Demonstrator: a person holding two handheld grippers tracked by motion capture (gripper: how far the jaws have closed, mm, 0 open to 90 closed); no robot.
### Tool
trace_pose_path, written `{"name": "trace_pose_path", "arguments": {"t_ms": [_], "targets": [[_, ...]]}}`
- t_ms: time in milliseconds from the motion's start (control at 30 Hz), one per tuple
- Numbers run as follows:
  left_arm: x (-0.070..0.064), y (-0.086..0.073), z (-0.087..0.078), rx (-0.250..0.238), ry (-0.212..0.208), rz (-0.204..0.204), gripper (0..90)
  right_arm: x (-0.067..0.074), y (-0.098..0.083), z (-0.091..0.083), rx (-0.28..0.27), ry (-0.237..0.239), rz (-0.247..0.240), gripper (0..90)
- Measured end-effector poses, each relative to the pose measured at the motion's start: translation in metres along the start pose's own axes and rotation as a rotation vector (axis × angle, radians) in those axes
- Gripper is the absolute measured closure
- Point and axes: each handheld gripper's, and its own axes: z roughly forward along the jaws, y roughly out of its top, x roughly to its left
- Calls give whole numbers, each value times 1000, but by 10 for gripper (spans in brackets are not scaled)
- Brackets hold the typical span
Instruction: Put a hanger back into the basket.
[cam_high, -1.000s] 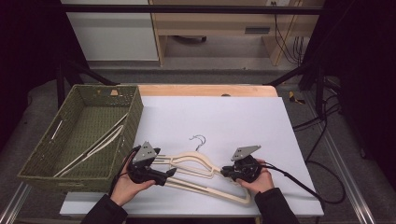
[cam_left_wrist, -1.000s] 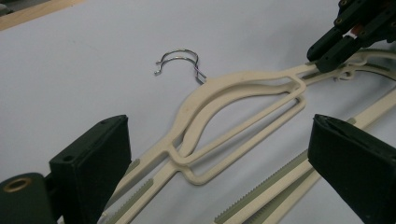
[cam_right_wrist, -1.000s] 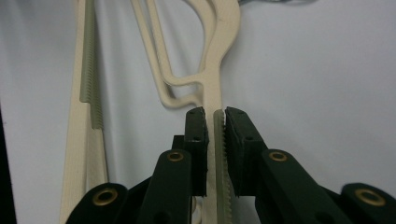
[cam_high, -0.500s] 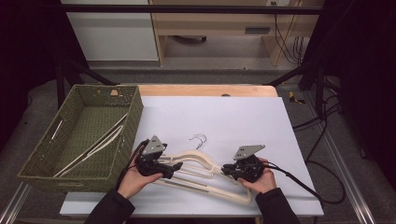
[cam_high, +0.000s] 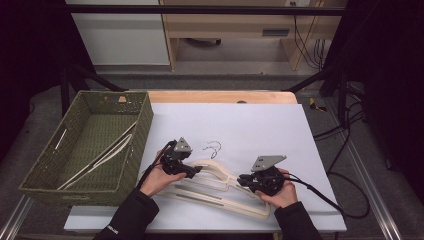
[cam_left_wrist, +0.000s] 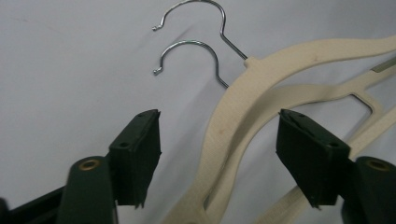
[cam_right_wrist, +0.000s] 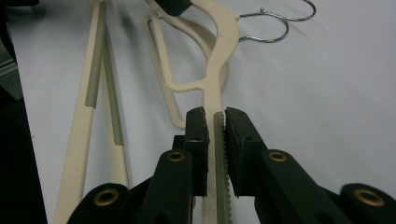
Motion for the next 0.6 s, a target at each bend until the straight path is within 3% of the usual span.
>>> {"name": "trace_pose_path", "arguments": {"t_ms": [67,200,267,333,367,400,433,600], "targets": [[1,2,9,40,3,28,373,0,0,-1,2,-2,-6,800],[1,2,15,52,2,46,437,1,1,-2,0,-2,-14,800],[3,1,18,62,-1,47,538,2,1,-3,3,-5,-20,801],[4,0,19,72,-17,48,562,2,1,-3,1,-4,-21,800],[4,0,18,78,-35,54,644,2,1,-3,-3,-4,-13,800],[3,0,18,73,-42,58,644,2,1,-3,-3,-4,-13,800],[2,1,16,80,-38,79,697,3,1,-3,1,-4,-11,800],[-1,1,10,88,-16,133,713,4,1,-2,0,-2,-23,798]]}}
